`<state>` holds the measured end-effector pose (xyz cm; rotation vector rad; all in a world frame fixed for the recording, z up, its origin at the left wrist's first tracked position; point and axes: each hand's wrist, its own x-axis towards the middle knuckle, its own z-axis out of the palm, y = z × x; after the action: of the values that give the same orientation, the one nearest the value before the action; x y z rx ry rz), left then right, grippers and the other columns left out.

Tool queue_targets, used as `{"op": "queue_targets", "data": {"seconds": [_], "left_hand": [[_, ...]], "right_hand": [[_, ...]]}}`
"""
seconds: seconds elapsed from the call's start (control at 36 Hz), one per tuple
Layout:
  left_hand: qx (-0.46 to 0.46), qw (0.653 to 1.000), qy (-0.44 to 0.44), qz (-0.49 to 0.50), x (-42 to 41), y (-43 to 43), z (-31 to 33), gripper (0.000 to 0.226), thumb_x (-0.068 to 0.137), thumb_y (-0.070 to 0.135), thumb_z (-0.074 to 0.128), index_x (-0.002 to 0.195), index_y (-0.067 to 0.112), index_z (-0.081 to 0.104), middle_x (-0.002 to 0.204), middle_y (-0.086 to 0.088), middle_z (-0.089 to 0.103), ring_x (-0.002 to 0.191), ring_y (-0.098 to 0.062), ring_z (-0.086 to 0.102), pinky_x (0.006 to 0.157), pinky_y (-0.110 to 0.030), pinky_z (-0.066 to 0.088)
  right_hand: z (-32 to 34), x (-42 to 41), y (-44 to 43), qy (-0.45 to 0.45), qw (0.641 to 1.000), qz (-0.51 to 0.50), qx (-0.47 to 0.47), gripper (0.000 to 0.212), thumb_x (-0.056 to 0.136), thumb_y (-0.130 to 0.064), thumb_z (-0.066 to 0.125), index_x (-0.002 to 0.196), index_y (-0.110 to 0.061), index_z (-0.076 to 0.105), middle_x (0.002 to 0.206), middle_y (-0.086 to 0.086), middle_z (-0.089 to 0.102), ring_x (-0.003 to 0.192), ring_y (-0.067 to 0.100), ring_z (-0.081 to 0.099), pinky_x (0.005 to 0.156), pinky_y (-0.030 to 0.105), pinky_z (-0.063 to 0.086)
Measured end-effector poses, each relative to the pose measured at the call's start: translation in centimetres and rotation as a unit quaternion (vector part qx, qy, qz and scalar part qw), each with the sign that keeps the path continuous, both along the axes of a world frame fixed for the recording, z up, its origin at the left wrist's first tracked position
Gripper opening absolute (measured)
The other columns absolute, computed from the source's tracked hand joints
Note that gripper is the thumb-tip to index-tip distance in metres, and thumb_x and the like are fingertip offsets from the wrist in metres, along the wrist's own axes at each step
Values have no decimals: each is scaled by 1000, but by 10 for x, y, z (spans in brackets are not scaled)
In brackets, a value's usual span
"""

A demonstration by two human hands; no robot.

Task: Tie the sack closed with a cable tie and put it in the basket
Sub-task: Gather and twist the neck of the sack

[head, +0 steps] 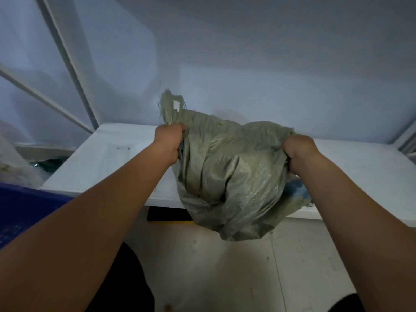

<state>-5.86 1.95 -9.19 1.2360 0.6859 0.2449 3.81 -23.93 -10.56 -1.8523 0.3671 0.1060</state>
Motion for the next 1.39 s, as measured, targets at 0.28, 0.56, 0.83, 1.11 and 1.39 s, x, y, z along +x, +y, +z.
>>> {"op": "queue_targets", "data": {"seconds": [0.28,0.56,0.83,1.11,1.39], "left_hand": [[-82,976,-191,-69,-23,-38,45,37,103,28,51,122,0,66,118,-21,73,106,-34,72,92,-48,60],[-246,928,-256,-116,-49,-84,57,45,105,42,49,141,17,60,132,-3,69,124,-18,63,110,-33,45],[-288,942,-166,-41,-38,-62,33,34,100,22,46,108,1,71,99,-18,75,89,-34,69,85,-42,57],[-253,966,2,-49,-38,-96,-12,53,105,37,37,135,0,59,125,-22,65,115,-41,61,100,-46,49],[-159,958,-84,-225,-36,-121,-6,25,97,20,49,100,9,72,91,-14,74,86,-30,68,86,-39,55]], "right_hand": [[82,-68,68,-304,936,170,58,36,93,-13,57,128,-16,65,118,2,70,103,12,68,92,27,57],[78,-116,121,-84,911,250,316,62,100,-56,45,149,-18,51,150,3,55,134,17,54,120,39,34],[77,-93,80,-145,947,124,260,21,100,-2,50,105,0,70,104,15,74,100,23,72,92,30,59],[41,-79,56,94,964,248,31,33,96,-41,61,101,-9,67,95,14,72,85,28,68,79,36,57],[51,-58,45,-26,967,253,-8,31,93,-28,69,123,-19,70,111,8,76,102,27,73,99,45,56]]}}
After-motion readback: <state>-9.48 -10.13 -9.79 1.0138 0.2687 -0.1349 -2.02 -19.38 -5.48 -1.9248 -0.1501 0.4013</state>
